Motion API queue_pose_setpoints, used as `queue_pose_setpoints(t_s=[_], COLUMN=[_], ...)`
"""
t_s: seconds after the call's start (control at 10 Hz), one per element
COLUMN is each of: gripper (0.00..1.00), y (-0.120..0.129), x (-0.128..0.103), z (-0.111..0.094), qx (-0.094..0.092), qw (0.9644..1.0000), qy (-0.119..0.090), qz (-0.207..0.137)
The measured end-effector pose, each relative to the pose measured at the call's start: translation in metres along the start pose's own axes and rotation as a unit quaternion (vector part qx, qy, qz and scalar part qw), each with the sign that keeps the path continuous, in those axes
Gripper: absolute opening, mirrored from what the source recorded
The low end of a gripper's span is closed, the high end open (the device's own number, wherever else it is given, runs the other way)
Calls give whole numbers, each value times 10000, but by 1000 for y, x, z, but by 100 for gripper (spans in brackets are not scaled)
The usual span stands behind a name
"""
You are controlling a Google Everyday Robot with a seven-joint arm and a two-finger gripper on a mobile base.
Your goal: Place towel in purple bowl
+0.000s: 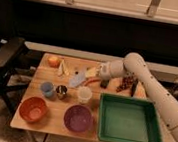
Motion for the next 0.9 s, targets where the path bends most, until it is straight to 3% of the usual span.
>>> queue_pose_setpoints(t_s=[0.2, 0.9], gripper=[0, 0], y=[23, 27], x=[30, 31], z=[-4, -3], qx=[-242, -267], qw=[9994, 9993], qy=[221, 255], qz=[-73, -99])
